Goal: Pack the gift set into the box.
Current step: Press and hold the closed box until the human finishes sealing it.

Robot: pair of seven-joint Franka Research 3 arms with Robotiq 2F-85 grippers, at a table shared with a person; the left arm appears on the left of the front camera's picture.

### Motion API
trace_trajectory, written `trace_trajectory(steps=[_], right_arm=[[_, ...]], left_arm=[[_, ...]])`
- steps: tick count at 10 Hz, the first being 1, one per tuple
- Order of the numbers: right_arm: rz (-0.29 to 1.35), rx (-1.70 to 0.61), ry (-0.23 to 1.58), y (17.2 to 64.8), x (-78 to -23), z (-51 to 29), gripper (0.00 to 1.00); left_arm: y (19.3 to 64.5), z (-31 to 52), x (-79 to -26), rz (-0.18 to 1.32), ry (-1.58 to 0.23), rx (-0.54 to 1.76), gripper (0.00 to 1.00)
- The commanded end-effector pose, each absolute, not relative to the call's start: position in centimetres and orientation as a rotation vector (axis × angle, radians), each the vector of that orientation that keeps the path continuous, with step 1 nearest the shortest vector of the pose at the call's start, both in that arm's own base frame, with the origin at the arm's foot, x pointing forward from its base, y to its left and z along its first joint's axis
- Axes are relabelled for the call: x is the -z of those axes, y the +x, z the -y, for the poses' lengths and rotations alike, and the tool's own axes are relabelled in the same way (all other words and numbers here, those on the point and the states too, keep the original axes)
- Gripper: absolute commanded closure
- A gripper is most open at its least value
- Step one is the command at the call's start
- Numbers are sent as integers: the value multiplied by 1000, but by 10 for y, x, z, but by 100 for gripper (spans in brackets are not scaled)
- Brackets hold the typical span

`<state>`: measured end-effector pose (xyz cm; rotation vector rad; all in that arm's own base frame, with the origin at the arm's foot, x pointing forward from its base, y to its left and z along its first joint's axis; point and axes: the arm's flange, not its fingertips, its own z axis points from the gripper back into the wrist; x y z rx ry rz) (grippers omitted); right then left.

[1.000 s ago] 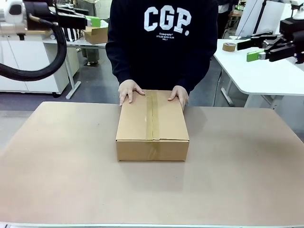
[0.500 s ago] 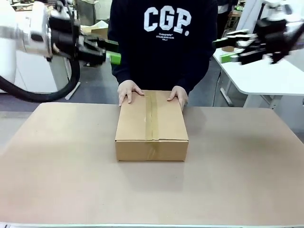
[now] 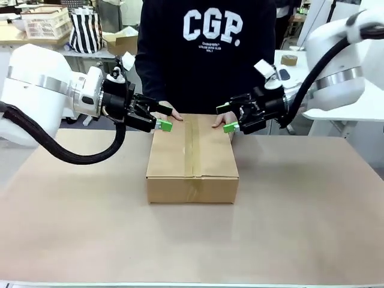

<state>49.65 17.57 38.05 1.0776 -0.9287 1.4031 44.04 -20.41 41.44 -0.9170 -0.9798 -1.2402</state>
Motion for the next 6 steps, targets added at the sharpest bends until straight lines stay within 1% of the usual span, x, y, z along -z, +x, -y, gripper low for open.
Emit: trace_trajectory(steps=[1,2,3,4,5,6], right_arm=[[967,-1422,1027,493,-404,-175,0],[967,-1422,1027,493,-404,-175,0],[924,-1395,1084,498,-376,-174,0],[966,-1464,1047,502,-375,-186,0],[995,-1378,986,512,-361,-195,0],[1057,-1336,910,516,-352,-200,0]], left_arm=[[433,200,-434,997,-984,1298,0],[433,200,-434,997,-984,1298,0],[441,206,-410,971,-913,1237,0],[446,213,-411,1065,-835,1309,0],[455,219,-391,1041,-852,1337,0],[458,222,-377,1053,-919,1389,0]])
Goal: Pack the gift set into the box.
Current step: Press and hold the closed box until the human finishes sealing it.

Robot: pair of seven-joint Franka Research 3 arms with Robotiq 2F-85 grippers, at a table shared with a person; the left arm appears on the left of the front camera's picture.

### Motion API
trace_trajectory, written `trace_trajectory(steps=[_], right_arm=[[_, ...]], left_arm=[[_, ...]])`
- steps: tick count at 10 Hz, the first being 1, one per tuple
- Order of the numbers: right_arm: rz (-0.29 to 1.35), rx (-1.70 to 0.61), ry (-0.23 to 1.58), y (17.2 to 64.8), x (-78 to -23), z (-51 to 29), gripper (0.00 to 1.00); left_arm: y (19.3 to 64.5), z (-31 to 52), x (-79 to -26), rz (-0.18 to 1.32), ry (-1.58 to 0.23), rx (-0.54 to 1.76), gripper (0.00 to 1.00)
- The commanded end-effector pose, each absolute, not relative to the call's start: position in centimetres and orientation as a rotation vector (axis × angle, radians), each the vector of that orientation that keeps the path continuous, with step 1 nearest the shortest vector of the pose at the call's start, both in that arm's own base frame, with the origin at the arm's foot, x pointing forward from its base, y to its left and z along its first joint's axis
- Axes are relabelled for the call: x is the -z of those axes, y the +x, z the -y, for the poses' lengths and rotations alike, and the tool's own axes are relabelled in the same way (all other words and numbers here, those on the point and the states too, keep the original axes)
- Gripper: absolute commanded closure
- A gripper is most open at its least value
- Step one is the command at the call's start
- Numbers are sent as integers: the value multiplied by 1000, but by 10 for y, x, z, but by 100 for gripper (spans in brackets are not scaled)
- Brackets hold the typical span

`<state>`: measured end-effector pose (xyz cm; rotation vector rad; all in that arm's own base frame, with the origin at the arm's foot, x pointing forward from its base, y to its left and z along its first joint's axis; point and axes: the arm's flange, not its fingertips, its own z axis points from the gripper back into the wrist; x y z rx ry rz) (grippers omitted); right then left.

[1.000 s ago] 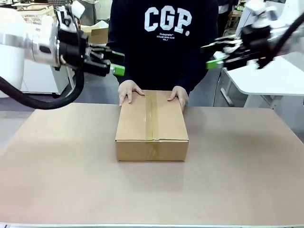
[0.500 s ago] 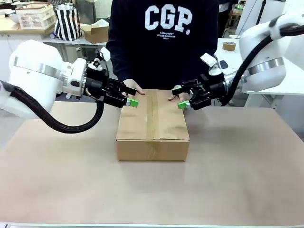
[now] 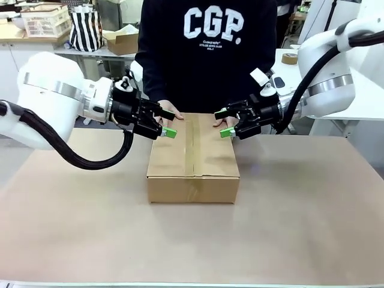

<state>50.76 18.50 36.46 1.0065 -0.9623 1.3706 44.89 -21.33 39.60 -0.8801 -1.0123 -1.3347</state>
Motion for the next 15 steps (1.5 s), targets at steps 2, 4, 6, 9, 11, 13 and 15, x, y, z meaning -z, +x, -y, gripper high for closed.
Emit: trace_trajectory(steps=[2,4,6,9,11,13,15], right_arm=[[1055,-1327,904,518,-334,-204,0],[1022,-1300,913,521,-317,-198,0],[1012,-1309,911,522,-301,-189,0],[953,-1357,917,521,-285,-179,0],[938,-1355,886,523,-284,-165,0],[931,-1364,888,523,-286,-157,0],[919,-1375,914,523,-282,-158,0]], left_arm=[[464,214,-359,1082,-963,1389,0],[470,208,-339,1047,-964,1374,0],[479,203,-316,1035,-980,1359,0],[480,198,-299,991,-974,1311,0],[479,197,-293,983,-967,1297,0],[482,199,-286,952,-923,1299,0],[484,199,-282,931,-872,1304,0]])
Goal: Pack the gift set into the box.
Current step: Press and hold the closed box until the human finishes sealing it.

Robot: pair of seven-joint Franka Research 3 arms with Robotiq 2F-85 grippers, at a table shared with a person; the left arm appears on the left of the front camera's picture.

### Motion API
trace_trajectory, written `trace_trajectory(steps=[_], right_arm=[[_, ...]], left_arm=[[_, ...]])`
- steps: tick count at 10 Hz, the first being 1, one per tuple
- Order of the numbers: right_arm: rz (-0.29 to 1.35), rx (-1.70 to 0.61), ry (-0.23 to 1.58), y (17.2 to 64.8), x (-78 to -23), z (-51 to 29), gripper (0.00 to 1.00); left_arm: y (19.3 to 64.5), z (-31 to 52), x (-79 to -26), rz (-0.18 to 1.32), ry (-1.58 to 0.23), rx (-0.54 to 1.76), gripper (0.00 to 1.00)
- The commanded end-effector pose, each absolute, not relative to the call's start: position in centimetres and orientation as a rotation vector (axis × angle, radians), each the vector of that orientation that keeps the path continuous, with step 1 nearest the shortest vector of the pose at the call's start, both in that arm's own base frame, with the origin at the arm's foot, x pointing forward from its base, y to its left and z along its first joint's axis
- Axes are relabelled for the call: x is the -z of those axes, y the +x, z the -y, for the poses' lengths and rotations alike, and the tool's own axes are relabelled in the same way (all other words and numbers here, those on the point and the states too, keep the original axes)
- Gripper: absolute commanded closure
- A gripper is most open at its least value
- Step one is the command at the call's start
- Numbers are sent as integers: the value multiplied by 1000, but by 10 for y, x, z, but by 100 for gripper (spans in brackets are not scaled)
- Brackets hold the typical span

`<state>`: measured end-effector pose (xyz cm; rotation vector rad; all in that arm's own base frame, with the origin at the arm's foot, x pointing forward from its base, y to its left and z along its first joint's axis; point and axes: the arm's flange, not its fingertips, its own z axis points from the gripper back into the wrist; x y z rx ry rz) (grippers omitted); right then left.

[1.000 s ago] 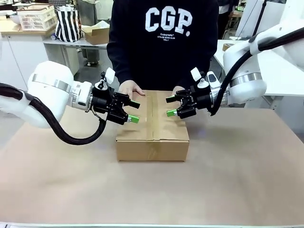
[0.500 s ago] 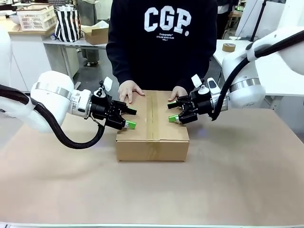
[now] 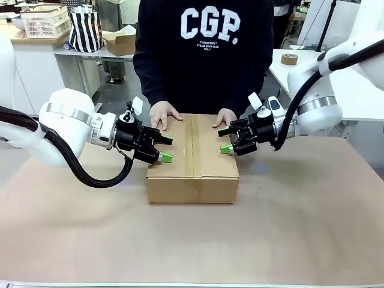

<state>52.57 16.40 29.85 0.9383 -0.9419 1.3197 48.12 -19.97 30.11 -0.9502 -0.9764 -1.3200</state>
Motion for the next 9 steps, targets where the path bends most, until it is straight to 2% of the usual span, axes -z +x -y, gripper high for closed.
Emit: trace_trajectory(steps=[1,6,9], right_arm=[[909,-1383,927,524,-280,-161,0],[850,-1453,971,525,-275,-191,0],[875,-1376,1025,522,-280,-200,0]], left_arm=[[485,198,-282,933,-879,1298,0],[484,196,-281,925,-897,1306,0],[484,197,-280,917,-905,1310,0]])
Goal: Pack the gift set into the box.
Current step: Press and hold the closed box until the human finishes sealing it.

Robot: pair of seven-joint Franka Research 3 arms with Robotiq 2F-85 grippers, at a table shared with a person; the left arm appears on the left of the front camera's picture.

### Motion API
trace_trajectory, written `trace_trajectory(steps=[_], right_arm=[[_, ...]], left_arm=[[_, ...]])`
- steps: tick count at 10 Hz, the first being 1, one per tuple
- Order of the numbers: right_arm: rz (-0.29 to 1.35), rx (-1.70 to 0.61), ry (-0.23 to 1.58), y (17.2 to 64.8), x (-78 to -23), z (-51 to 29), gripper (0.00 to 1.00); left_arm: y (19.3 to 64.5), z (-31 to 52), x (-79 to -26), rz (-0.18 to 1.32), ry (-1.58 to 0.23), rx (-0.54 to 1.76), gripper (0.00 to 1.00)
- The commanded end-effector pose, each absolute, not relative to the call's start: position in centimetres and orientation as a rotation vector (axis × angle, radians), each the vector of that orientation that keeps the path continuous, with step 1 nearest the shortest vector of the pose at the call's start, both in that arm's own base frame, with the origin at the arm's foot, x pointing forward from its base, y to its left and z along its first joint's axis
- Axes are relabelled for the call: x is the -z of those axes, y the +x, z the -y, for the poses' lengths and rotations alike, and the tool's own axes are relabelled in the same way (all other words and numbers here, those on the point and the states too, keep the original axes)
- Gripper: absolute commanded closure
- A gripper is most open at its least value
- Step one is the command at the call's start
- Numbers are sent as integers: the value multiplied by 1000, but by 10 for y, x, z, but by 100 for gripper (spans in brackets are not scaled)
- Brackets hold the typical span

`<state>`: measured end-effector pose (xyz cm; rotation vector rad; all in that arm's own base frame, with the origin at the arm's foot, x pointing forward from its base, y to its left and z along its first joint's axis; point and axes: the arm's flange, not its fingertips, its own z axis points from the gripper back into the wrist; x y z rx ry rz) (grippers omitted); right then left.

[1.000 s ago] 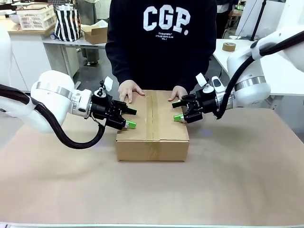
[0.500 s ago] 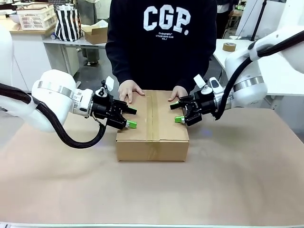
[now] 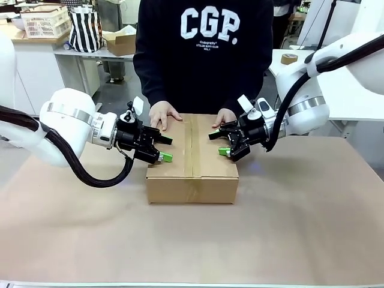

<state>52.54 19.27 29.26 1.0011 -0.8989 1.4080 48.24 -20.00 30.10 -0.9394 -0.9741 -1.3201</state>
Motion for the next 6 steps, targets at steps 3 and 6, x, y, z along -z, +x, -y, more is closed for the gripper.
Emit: trace_trajectory(steps=[3,6], right_arm=[[896,-1336,1090,520,-291,-191,0],[867,-1377,946,520,-283,-191,0]], left_arm=[[484,199,-278,904,-909,1320,0],[486,201,-276,879,-931,1275,0]])
